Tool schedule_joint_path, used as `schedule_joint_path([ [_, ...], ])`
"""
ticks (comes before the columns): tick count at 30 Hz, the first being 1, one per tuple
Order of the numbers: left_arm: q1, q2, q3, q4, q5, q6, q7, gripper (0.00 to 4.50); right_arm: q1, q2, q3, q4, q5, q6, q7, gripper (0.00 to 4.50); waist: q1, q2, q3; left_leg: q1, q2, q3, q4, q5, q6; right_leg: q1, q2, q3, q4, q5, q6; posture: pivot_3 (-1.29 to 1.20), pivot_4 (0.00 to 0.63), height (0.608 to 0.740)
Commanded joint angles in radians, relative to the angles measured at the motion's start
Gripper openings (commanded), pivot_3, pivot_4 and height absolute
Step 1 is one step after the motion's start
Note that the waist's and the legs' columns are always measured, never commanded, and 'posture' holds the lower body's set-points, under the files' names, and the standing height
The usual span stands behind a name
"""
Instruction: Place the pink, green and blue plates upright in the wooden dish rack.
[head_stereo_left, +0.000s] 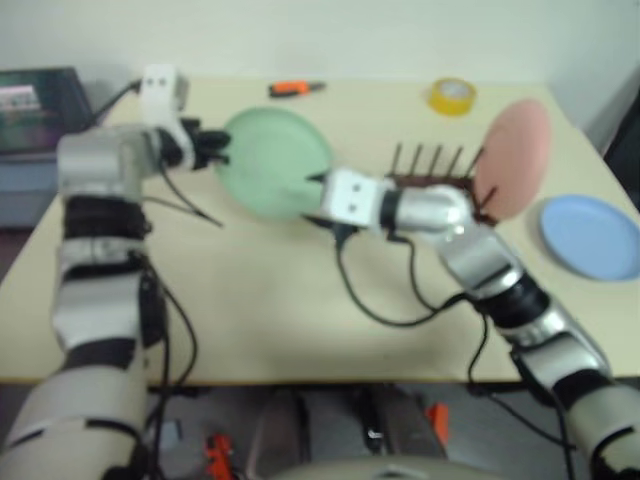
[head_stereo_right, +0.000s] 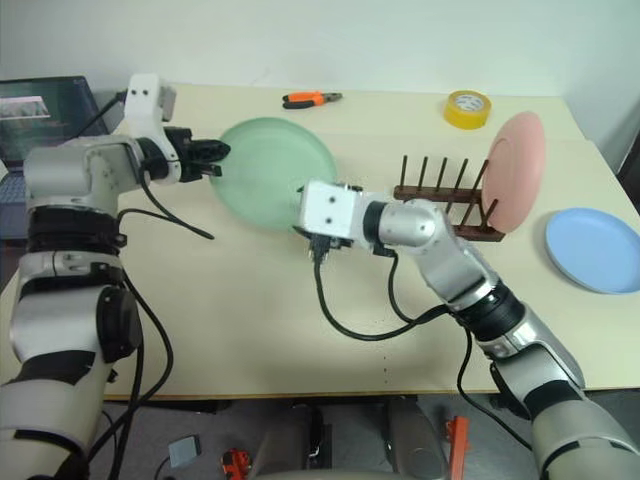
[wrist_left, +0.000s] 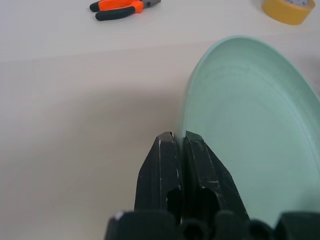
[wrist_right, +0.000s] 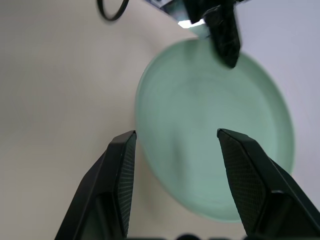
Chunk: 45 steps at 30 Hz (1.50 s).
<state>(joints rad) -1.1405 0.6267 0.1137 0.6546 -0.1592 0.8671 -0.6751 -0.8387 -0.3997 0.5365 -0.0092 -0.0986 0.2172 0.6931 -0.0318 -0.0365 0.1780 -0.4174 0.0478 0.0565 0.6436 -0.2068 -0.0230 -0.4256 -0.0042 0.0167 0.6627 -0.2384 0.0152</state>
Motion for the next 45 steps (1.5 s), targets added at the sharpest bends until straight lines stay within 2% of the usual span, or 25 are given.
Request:
schedule_joint_path([
  [1, -0.020, 0.019, 0.004, -0.108, -0.025, 0.025, -0.011, 0.01, -0.003, 0.020, 0.005, 0.017, -0.043, -0.058, 0.018, 2.73, 0.000, 0.000, 0.000, 0.000, 0.000, 0.000, 0.000, 0.000, 0.000, 0.000, 0.000, 0.000, 0.000, 0.000, 0.000, 0.00, 0.150, 0.740],
  [16, 0.015, 0.006, -0.030, -0.294, -0.082, 0.160, -0.021, 0.01, -0.011, 0.091, 0.014, 0.180, -0.222, -0.192, -0.030, 2.73, -0.001, 0.000, 0.000, 0.001, 0.000, 0.000, 0.000, 0.000, 0.000, 0.000, 0.000, 0.001, 0.001, 0.000, 0.000, 0.00, 0.150, 0.740],
  [19, 0.015, 0.003, -0.031, -0.307, -0.091, 0.172, -0.015, 0.00, -0.015, 0.098, 0.004, 0.196, -0.232, -0.204, -0.036, 2.16, -0.001, 0.000, 0.000, 0.001, 0.000, 0.000, 0.000, 0.000, 0.000, 0.000, 0.000, 0.001, 0.001, 0.000, 0.000, 0.00, 0.150, 0.740],
  [25, 0.019, 0.001, -0.039, -0.313, -0.099, 0.174, -0.014, 0.00, -0.021, 0.103, -0.012, 0.221, -0.245, -0.225, -0.045, 0.11, 0.000, 0.000, 0.000, 0.001, 0.000, 0.000, 0.000, 0.000, 0.000, 0.000, 0.000, 0.001, 0.002, 0.000, 0.000, 0.00, 0.150, 0.740],
  [37, 0.026, -0.001, -0.065, -0.279, -0.072, 0.154, 0.011, 0.00, -0.022, 0.103, -0.049, 0.213, -0.249, -0.266, -0.086, 0.05, 0.000, 0.000, 0.000, 0.001, 0.000, 0.000, 0.000, 0.000, 0.000, 0.000, 0.000, 0.001, 0.001, 0.000, 0.000, 0.00, 0.150, 0.740],
  [40, 0.032, -0.001, -0.067, -0.279, -0.070, 0.147, 0.014, 0.77, -0.023, 0.100, -0.065, 0.212, -0.243, -0.280, -0.092, 0.00, 0.000, 0.000, 0.000, 0.001, 0.000, 0.000, 0.000, 0.000, 0.000, 0.000, 0.000, 0.001, 0.001, 0.000, 0.000, 0.00, 0.150, 0.740],
  [45, 0.031, 0.007, -0.080, -0.288, -0.072, 0.142, 0.001, 2.57, -0.023, 0.111, -0.099, 0.209, -0.218, -0.293, -0.089, 0.00, 0.000, 0.000, 0.000, 0.001, 0.000, 0.000, 0.000, 0.000, 0.000, 0.000, 0.000, 0.001, 0.001, 0.000, 0.000, 0.00, 0.150, 0.740],
])
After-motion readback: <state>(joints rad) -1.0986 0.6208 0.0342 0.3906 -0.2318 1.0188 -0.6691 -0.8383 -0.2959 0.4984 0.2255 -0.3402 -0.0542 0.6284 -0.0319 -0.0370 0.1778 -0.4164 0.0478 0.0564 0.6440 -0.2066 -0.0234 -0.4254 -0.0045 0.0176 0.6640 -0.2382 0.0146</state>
